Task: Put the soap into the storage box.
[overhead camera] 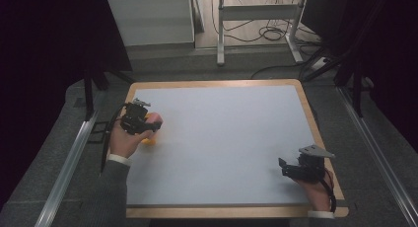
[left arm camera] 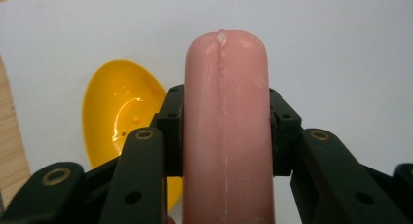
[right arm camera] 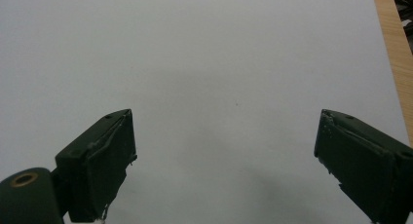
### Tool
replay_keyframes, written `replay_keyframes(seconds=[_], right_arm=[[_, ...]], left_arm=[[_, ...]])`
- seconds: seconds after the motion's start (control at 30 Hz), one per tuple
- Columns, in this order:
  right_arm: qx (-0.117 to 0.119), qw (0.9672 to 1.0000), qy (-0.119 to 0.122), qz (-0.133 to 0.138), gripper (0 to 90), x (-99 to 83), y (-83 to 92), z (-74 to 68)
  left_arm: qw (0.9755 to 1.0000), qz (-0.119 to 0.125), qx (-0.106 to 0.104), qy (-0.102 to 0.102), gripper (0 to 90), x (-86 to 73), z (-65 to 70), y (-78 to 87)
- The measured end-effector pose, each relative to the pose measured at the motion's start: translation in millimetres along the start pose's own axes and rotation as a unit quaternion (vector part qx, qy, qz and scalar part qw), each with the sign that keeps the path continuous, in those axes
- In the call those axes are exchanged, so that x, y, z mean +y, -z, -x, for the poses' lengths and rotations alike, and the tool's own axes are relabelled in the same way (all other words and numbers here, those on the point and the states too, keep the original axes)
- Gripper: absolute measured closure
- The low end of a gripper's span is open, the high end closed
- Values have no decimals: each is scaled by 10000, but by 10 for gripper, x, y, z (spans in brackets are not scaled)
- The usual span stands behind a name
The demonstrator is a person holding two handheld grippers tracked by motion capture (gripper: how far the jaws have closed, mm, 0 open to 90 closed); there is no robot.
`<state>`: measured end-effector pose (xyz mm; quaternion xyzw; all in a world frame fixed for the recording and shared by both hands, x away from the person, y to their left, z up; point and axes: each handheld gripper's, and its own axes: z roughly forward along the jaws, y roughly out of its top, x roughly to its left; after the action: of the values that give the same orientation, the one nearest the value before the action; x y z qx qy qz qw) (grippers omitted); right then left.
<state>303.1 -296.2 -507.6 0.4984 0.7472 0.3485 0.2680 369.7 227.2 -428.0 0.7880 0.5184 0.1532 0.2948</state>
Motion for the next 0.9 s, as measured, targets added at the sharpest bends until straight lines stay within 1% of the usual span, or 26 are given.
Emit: replay_keyframes(seconds=[0.07, 0.33, 0.4, 0.47, 0.6, 0.67, 0.9], right_arm=[[-4, 10000, -11, -8, 77, 0, 2, 3], [-18, 10000, -8, -33, 76, -2, -4, 3], [-17, 10000, -3, -48, 76, -4, -11, 2], [-4, 10000, -3, -59, 76, -5, -15, -4], [-11, 10000, 2, -50, 76, -4, -12, -6], [-18, 10000, 7, -45, 76, -4, -9, -2], [-17, 10000, 4, -55, 76, -9, -15, 4]], left_arm=[[10000, -23, -1, 61, 601, -11, -35, -26], [9995, -150, 157, 237, 601, -54, -195, -138], [9993, -125, 185, 288, 600, -59, -225, -157], [9991, -96, 255, 340, 600, -65, -253, -182], [9986, -230, 311, 361, 600, -65, -302, -254], [9983, -242, 348, 397, 600, -69, -329, -294], [9974, -381, 341, 499, 601, -133, -409, -472]])
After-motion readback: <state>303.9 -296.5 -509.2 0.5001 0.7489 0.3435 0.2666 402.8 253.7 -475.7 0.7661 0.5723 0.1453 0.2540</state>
